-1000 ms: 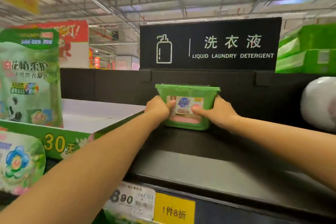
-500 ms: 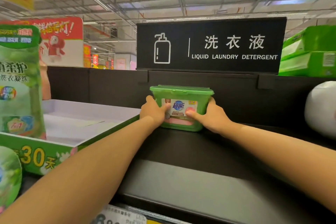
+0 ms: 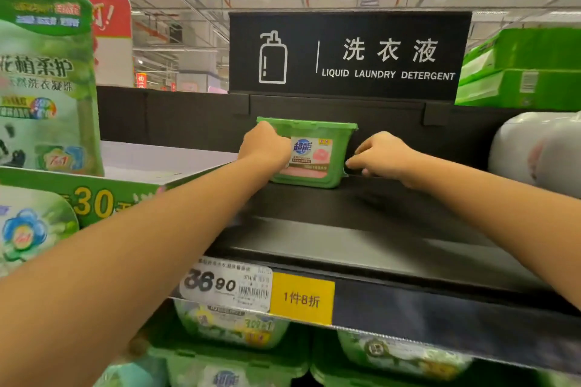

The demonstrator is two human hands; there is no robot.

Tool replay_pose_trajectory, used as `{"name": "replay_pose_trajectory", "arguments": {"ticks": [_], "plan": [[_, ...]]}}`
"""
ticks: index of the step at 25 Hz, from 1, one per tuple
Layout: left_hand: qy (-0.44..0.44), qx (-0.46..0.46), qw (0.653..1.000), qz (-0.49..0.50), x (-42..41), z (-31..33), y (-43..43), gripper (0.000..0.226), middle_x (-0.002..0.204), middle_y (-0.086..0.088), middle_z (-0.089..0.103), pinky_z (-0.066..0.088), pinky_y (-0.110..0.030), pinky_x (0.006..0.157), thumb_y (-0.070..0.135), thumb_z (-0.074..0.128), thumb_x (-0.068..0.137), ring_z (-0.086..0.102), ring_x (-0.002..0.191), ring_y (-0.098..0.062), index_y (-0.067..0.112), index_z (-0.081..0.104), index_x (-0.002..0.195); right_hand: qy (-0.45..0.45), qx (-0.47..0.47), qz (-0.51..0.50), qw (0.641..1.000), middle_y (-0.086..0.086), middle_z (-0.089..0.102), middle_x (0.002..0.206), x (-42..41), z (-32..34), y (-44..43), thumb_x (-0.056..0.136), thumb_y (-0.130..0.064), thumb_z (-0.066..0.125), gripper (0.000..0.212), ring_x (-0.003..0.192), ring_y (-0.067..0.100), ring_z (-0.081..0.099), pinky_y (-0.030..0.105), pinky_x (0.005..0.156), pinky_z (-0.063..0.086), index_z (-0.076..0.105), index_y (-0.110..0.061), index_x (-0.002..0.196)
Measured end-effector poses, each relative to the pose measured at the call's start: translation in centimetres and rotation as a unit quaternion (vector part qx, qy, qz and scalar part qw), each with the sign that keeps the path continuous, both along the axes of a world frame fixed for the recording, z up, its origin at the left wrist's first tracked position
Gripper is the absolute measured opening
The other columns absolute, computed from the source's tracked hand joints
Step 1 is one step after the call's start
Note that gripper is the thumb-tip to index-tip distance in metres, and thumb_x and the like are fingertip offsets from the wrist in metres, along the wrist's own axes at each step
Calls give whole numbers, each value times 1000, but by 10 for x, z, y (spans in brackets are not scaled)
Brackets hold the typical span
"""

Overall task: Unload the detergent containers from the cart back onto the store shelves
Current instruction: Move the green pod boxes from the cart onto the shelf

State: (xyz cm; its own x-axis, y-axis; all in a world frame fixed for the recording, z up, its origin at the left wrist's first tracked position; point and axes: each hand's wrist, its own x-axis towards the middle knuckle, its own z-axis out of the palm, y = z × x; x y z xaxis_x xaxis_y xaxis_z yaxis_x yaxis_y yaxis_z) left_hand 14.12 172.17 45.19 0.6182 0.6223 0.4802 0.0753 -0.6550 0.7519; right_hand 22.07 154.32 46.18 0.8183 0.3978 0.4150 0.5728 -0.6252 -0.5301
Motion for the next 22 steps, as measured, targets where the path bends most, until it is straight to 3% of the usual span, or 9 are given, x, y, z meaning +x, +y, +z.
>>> {"name": "replay_pose_trajectory", "arguments": {"ticks": [2, 5, 6, 8, 11, 14, 18, 22], "plan": [[-46, -12, 996, -73, -27, 2, -15, 21, 118, -12, 66, 52, -35, 88, 14, 57, 89, 62, 107, -27, 14, 66, 108, -46, 44, 20, 998, 7, 71, 86, -32, 3, -22, 81, -17, 70, 13, 78, 18, 66, 30, 69, 53, 72, -11, 93], [-45, -77, 966, -243, -86, -4, -39, 13, 96, -7, 73, 52, -21, 58, 9, 56, 90, 71, 79, -12, 13, 68, 90, -135, 110, 66, 983, 1, 69, 77, -94, -3, -59, 86, -13, 65, 10, 69, 13, 64, 26, 66, 51, 71, -21, 88], [-48, -84, 951, -294, -110, -7, -44, 13, 89, -4, 74, 52, -17, 54, 9, 57, 91, 71, 72, -6, 14, 69, 89, -182, 122, 63, 974, 2, 69, 77, -115, -4, -71, 87, -13, 64, 12, 70, 12, 63, 28, 69, 51, 71, -22, 88], [-77, -88, 925, -362, -157, -19, -50, 14, 83, 0, 76, 56, -16, 59, 12, 58, 92, 72, 72, -3, 18, 71, 92, -223, 167, 64, 958, 1, 68, 77, -159, -15, -98, 88, -10, 62, 14, 70, 5, 62, 22, 70, 52, 70, -21, 89], [-115, -94, 906, -396, -209, -57, -56, 17, 88, 2, 77, 56, -18, 72, 15, 57, 94, 71, 78, -5, 22, 72, 95, -187, 239, 67, 951, 1, 67, 78, -220, -51, -132, 92, -6, 58, 13, 69, 2, 62, 17, 69, 51, 69, -13, 92], [-109, -137, 898, -403, -248, -112, -69, 17, 85, 5, 76, 54, -16, 72, 15, 57, 93, 70, 77, -4, 24, 71, 92, -143, 267, 53, 952, -6, 70, 73, -279, -109, -154, 94, -4, 57, 16, 69, 1, 62, 16, 68, 52, 70, -12, 91], [-19, -219, 883, -415, -282, -198, -92, 20, 82, 8, 76, 51, -20, 72, 12, 55, 94, 68, 74, -1, 24, 70, 91, -30, 315, -10, 949, -13, 70, 67, -345, -209, -176, 91, 0, 57, 19, 64, -2, 62, 11, 63, 49, 69, -15, 88], [93, -286, 851, -431, -313, -292, -143, 19, 81, 2, 74, 49, -15, 62, 3, 53, 93, 67, 72, -5, 14, 69, 95, 75, 337, -118, 931, -6, 70, 71, -413, -315, -210, 88, 0, 61, 17, 66, 5, 63, 19, 66, 53, 71, -14, 86]]}}
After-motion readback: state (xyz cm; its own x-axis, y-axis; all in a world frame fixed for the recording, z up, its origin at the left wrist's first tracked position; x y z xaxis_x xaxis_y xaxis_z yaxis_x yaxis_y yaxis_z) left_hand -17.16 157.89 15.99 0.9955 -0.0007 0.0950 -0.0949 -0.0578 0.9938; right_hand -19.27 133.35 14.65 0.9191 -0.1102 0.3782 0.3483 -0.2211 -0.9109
